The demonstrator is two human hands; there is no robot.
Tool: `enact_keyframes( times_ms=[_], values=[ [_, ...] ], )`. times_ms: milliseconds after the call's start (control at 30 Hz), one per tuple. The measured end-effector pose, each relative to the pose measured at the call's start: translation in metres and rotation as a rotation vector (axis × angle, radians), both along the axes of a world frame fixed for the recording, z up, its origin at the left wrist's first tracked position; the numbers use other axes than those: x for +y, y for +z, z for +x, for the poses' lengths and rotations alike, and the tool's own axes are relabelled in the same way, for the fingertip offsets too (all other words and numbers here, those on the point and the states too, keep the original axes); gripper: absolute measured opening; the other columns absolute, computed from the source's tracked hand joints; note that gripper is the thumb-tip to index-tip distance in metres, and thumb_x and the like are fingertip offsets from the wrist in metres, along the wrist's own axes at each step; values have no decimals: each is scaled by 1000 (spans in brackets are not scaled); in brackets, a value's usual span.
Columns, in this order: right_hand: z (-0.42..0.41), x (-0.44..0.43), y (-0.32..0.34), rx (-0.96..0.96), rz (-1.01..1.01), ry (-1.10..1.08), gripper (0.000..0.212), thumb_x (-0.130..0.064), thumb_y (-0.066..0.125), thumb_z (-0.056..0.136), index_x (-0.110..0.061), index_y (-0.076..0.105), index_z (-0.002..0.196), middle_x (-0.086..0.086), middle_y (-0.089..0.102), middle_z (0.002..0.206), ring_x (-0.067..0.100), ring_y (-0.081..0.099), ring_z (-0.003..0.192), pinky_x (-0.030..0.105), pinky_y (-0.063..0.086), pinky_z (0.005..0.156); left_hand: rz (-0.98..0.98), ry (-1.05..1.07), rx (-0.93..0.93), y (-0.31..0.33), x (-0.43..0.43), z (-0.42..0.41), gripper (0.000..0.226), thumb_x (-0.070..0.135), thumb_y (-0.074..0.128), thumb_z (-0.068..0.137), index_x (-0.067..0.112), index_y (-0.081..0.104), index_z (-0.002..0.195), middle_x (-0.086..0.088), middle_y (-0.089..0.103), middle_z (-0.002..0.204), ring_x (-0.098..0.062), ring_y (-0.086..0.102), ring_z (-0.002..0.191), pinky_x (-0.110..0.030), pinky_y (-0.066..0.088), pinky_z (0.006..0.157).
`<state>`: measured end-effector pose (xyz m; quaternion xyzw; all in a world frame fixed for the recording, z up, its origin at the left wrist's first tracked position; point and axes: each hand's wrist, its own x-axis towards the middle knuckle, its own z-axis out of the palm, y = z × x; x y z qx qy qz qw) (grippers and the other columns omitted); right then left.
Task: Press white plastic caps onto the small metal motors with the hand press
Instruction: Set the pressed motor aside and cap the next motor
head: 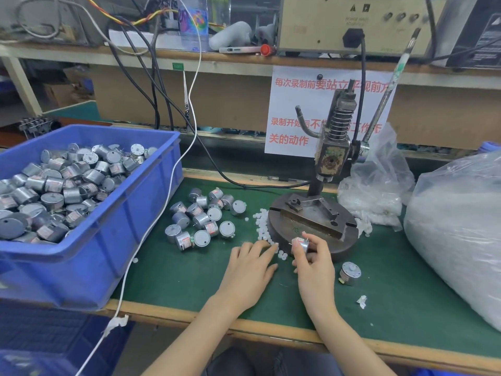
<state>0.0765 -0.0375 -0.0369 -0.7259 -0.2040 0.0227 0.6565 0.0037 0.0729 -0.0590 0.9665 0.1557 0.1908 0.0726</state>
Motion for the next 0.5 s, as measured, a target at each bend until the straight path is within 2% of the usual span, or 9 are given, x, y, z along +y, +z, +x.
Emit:
enact_keyframes(
  times_ms=[133, 267, 433, 500],
  values=[
    [-1, 0, 0, -6, -12, -2, 18, -28, 60, 89, -40, 50, 97, 5, 61, 89, 22, 59, 73, 45, 51, 76, 0, -16, -23, 0, -1, 1, 41, 37, 35, 98, 26, 41, 137, 7, 43, 132, -21, 41, 114, -31, 28, 94],
    [-2, 0, 1, -19, -25, -3, 18, -28, 60, 89, -41, 50, 96, 10, 61, 90, 27, 58, 74, 46, 51, 76, -12, -19, -71, 4, -2, -1, 31, 31, 44, 95, 22, 53, 124, 3, 52, 123, -24, 48, 107, -33, 35, 88],
    [-2, -1, 0, -20, -25, 4, 17, -27, 59, 90, -40, 50, 95, 11, 61, 87, 23, 59, 70, 44, 52, 74, -55, -1, -81, 5, -1, -1, 26, 35, 41, 96, 21, 49, 117, 7, 47, 121, -18, 40, 107, -27, 29, 88],
    [-2, -1, 1, -22, -27, 7, 16, -28, 59, 90, -40, 50, 95, 10, 61, 88, 20, 59, 69, 43, 52, 74, -73, 5, -80, 5, 0, -1, 30, 36, 41, 96, 23, 48, 122, 8, 46, 123, -17, 39, 109, -26, 29, 89]
  ],
)
